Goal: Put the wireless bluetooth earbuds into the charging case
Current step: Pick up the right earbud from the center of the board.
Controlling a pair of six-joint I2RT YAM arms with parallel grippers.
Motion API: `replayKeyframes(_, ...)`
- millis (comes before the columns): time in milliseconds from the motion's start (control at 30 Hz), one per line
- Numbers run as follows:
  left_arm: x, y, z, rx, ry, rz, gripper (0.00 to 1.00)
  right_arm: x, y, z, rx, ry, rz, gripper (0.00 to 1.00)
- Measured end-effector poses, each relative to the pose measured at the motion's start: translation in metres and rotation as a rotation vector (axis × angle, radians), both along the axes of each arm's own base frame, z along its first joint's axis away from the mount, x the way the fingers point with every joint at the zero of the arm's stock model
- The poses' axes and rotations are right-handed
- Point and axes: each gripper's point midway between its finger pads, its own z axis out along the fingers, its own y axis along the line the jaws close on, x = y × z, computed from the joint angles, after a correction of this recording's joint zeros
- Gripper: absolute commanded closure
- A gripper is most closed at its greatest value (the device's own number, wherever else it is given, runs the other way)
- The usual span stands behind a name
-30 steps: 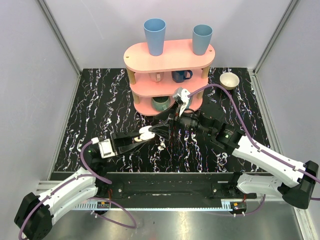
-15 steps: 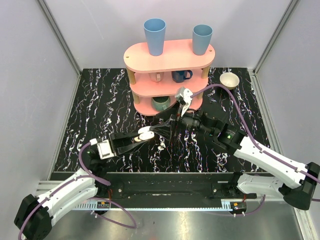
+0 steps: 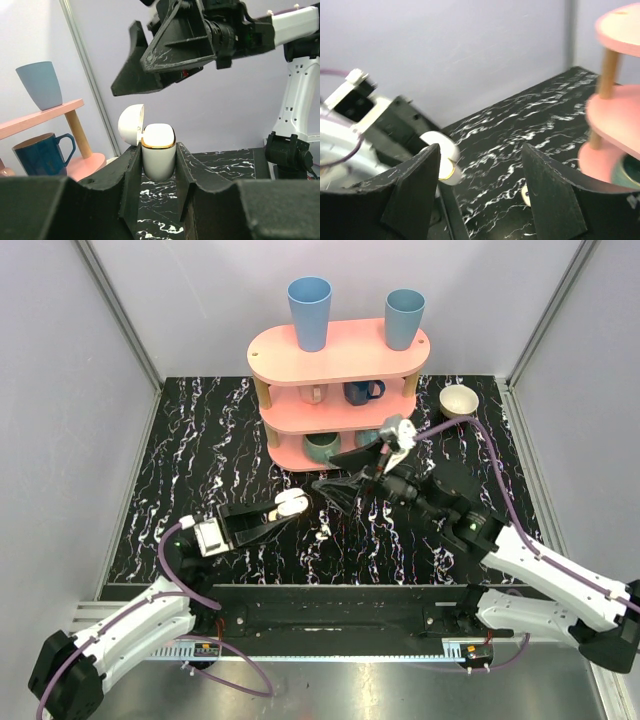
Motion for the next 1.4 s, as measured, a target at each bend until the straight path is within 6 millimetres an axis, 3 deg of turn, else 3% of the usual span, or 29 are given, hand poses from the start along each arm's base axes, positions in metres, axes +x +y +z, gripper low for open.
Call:
replayKeyframes(100,0.0,0.002,0.001,-0.003,-0.006,0.015,1.0,0.021,-0.026,-0.004,0.068,0.05,-0.186,0.28)
replayKeyframes(200,-0.001,0.006,0.005,-0.01,-0.025,0.032,1.0,0.063,-0.061,-0.017,0.104,0.177,-0.454,0.26)
replayKeyframes(267,-0.002,0.007,0.006,-0.014,-0.035,0.041,1.0,0.09,-0.079,-0.036,0.09,0.268,-0.589,0.26)
replayKeyframes(333,-0.002,0.009,0.007,-0.013,-0.038,0.049,1.0,0.109,-0.085,-0.065,0.055,0.368,-0.667,0.26)
replayKeyframes(400,-0.002,0.01,0.008,-0.015,-0.043,0.056,1.0,0.118,-0.078,-0.102,-0.006,0.468,-0.691,0.27)
replayKeyframes(567,-0.003,0.013,0.009,-0.02,-0.044,0.071,1.0,0.116,-0.052,-0.21,-0.202,0.721,-0.67,0.3)
replayKeyframes(667,-0.004,0.015,0.01,-0.022,-0.047,0.08,1.0,0.105,-0.042,-0.261,-0.301,0.837,-0.636,0.35)
replayKeyframes(833,-0.005,0.018,0.012,-0.024,-0.058,0.09,1.0,0.092,-0.031,-0.312,-0.444,0.927,-0.563,0.4)
replayKeyframes(1100,-0.004,0.017,0.009,-0.016,-0.05,0.09,1.0,0.083,-0.002,-0.341,-0.584,0.938,-0.365,0.45)
replayKeyframes(1400,-0.004,0.017,0.009,-0.016,-0.049,0.091,1.0,0.081,0.004,-0.339,-0.661,0.853,-0.262,0.48)
